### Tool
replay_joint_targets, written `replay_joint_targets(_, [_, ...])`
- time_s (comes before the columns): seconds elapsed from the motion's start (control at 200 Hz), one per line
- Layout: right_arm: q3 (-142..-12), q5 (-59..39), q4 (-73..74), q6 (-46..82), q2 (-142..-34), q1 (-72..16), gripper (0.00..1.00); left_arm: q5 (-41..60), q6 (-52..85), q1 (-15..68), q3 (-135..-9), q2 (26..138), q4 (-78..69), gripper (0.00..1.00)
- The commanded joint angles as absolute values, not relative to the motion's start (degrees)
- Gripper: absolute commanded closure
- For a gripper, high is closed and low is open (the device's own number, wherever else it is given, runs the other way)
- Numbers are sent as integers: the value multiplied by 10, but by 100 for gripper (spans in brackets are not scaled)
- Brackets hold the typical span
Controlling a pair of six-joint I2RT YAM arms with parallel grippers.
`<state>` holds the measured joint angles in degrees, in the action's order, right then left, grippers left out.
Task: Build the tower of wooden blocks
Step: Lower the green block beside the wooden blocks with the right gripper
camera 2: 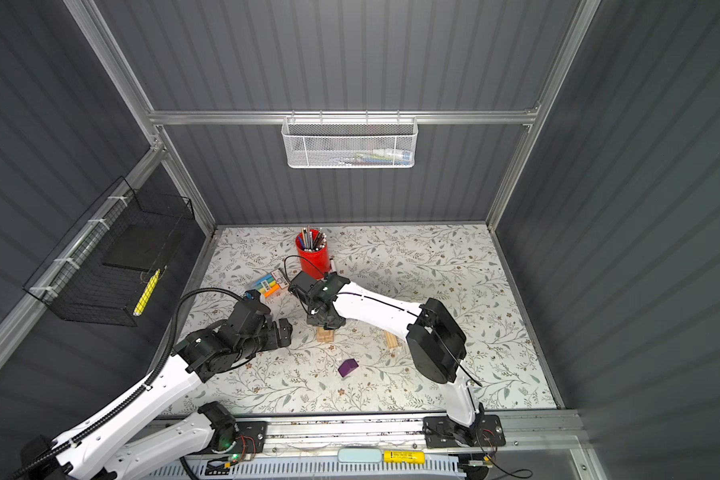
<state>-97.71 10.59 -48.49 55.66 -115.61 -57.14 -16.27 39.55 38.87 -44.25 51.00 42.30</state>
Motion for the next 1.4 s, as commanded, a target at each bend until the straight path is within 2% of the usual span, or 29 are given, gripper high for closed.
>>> replay_joint_targets(0.0, [-998,122,-504,577,-1167,-579,82,-184,411,383,-427,483,450,0])
replay_joint_targets(0.445, [-1072,140,-566,580,-1222,-589,80,-217,424,383,-426,454,478,0])
replay_joint_targets(1.396, [-1103,146,-596,562,-1260,-592,75,-222,429,383,-424,456,480,0])
